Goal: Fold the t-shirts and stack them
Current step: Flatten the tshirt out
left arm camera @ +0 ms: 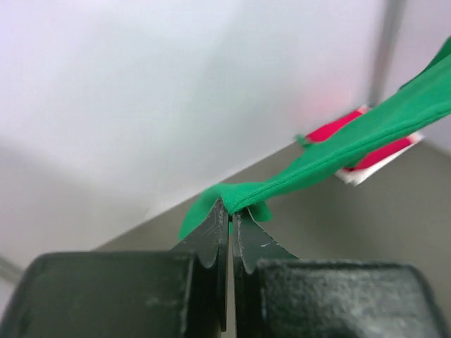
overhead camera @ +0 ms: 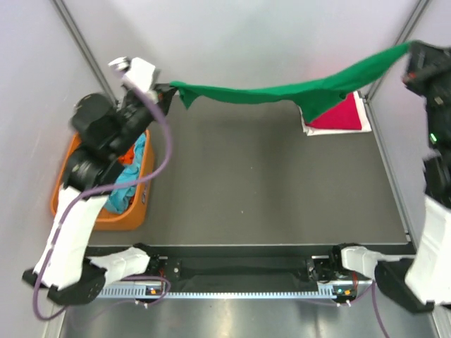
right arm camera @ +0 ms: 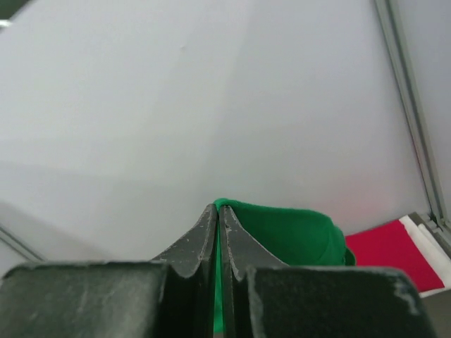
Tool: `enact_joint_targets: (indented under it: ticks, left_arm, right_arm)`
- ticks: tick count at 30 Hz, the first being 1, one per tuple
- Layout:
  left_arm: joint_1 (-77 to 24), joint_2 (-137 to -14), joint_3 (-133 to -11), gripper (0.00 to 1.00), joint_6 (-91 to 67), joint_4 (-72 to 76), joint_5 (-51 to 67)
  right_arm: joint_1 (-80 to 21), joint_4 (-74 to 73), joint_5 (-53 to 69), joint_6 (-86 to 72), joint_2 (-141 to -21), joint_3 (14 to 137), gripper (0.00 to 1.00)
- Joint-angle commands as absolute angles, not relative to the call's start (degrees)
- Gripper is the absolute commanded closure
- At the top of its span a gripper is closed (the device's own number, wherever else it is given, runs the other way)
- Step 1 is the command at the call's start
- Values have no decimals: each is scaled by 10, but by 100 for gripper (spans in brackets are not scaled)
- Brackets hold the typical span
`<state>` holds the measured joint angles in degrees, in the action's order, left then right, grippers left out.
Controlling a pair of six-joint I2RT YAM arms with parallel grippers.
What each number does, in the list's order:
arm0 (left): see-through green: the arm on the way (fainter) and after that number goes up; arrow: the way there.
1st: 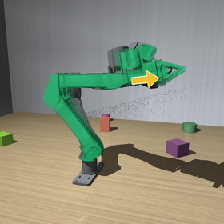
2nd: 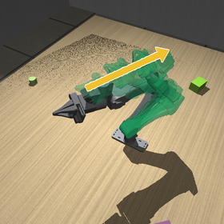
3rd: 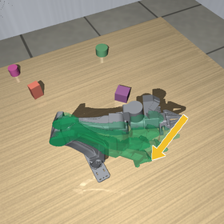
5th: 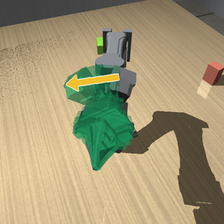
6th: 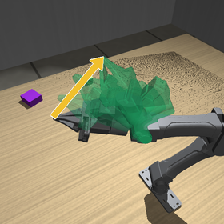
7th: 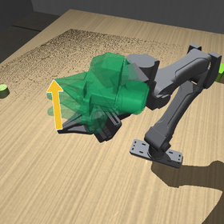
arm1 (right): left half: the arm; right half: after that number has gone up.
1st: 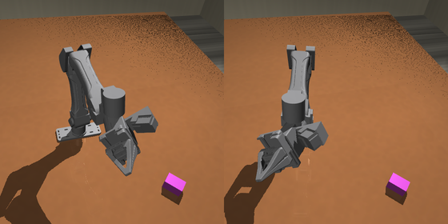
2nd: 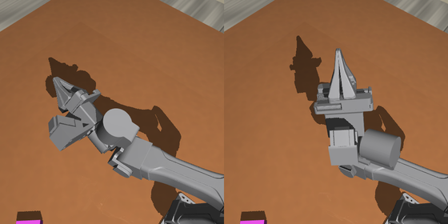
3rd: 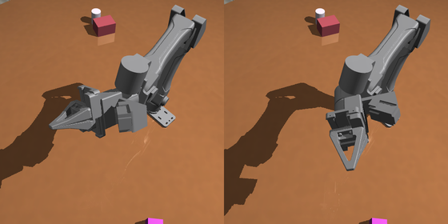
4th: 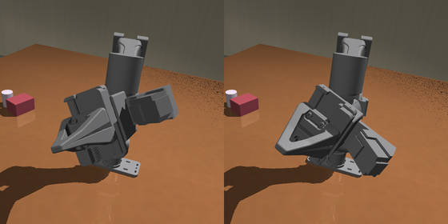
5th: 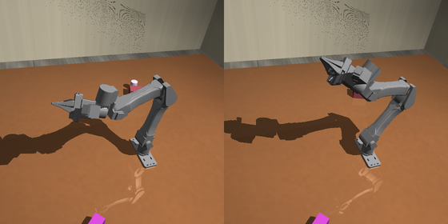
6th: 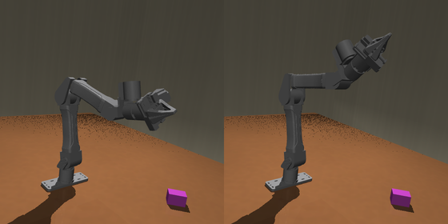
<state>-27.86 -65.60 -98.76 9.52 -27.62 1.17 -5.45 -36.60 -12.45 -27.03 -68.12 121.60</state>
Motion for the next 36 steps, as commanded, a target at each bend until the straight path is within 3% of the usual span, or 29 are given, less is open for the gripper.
enact_joint_targets:
  ticks: [1,8,14,17,24,30,36]
  left_arm:
    - [-277,-590,-990,100,43,-287,129]
    - [-276,-492,-976,100,-47,-315,238]
    - [-276,-475,-971,100,-66,-315,243]
    - [-276,-487,-947,100,-33,-317,160]
    - [-275,-592,-804,100,62,-278,-1]
    - [-237,-712,-694,100,80,-197,-51]
    - [-145,-907,-754,100,93,-177,-33]
  right_arm:
    - [-49,-379,-146,-271,-575,1216,100]
    - [-49,-435,-179,-293,-443,1206,100]
    - [-59,-453,-224,-274,-445,1236,100]
    - [-72,-433,-266,-244,-483,1226,100]
    - [-95,-293,-287,-149,-587,1019,100]
    - [-90,-89,-154,-184,-684,810,100]
    - [-87,82,-47,-208,-950,811,100]
